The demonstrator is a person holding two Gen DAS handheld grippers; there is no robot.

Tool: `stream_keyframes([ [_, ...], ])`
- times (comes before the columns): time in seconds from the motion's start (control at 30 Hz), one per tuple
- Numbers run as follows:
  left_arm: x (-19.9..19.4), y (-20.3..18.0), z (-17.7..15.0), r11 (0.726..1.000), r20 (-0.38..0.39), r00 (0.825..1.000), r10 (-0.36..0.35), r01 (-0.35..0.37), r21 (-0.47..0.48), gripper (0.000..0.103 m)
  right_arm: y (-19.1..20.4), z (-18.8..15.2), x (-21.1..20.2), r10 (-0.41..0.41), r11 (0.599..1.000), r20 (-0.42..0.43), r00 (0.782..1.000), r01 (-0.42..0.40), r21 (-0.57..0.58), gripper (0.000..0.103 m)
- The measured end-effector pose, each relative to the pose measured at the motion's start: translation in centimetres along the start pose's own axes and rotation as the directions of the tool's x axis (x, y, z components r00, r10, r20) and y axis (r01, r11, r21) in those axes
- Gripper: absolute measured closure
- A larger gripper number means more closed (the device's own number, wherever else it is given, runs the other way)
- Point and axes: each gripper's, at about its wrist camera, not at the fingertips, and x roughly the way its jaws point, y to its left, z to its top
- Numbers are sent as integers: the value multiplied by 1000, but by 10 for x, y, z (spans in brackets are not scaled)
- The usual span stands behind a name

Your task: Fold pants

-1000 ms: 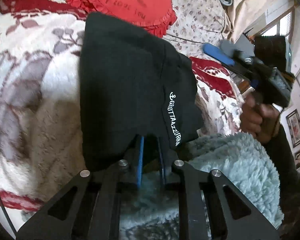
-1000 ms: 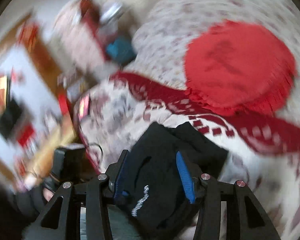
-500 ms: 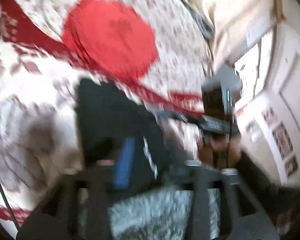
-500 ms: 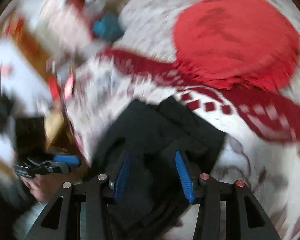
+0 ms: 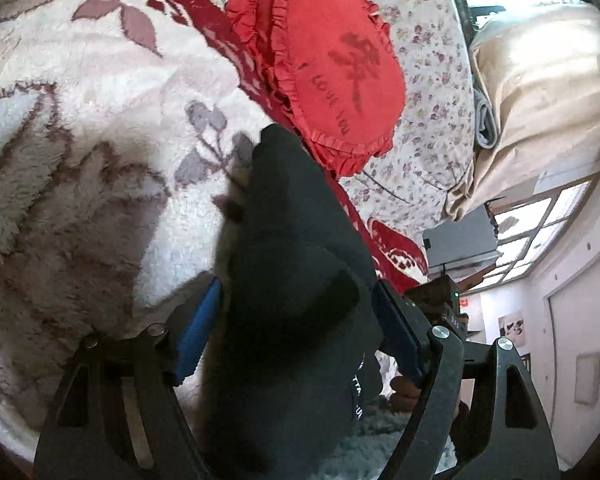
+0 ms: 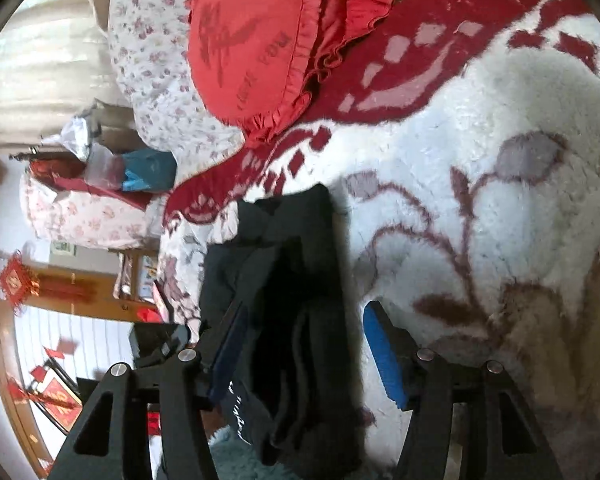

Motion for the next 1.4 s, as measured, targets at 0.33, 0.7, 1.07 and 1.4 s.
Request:
stream_keyframes([
  [0.33,8,-3,0,1000,6,1000,21,-22,18,25,12,3,21,21,992,-88,996,-31,-120,31],
  [0.7,27,-46,12,969,-7,986,165,-160,189,75,46,4,0,-123,930,-6,992,113,-350,86],
  [1.07,119,-66,68,944,-79,964,252,-227,238,68,-4,75,-26,-164,968,39,986,168,-183,82],
  [1.4,101,-84,60,873,4,927,376,-355,334,55,24,40,-68,-265,919,270,926,328,-220,75],
])
